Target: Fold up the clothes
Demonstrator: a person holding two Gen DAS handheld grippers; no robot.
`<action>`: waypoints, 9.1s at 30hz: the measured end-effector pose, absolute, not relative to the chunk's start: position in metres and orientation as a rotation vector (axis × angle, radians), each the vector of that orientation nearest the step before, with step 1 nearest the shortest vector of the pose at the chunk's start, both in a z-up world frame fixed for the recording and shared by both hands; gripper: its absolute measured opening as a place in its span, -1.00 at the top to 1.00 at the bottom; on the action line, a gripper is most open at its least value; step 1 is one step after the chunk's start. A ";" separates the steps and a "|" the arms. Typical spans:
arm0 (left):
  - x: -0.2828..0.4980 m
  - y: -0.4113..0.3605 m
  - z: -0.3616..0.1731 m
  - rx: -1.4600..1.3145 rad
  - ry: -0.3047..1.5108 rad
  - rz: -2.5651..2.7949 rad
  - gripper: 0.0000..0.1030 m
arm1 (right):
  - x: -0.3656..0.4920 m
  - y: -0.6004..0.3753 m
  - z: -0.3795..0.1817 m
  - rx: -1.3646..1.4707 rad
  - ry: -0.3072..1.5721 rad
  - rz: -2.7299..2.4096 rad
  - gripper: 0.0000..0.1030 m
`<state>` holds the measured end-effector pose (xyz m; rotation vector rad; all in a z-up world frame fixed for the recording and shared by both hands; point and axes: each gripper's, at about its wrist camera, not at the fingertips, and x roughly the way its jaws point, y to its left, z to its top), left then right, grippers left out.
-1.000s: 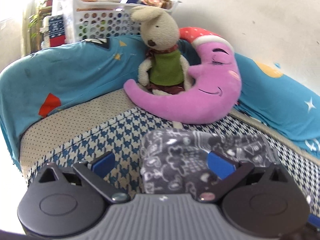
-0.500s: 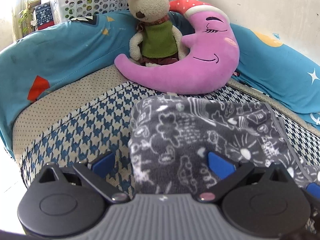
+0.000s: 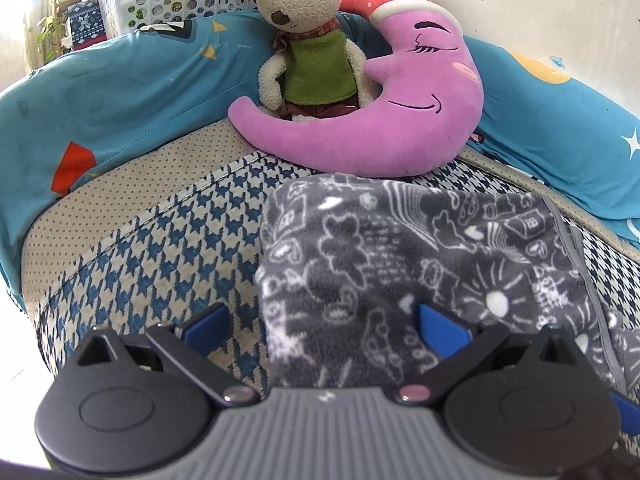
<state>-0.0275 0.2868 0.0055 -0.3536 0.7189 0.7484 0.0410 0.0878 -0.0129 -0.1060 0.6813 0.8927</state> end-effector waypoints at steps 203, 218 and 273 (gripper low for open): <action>-0.098 0.186 0.015 -0.373 0.823 0.813 -1.00 | 0.021 0.036 0.019 -0.332 0.890 0.745 -0.45; -0.097 0.183 0.018 -0.335 0.811 0.797 -1.00 | 0.023 0.035 0.018 -0.327 0.892 0.741 -0.45; -0.093 0.182 0.014 -0.333 0.863 0.752 -1.00 | 0.020 0.039 0.018 -0.338 0.880 0.750 -0.45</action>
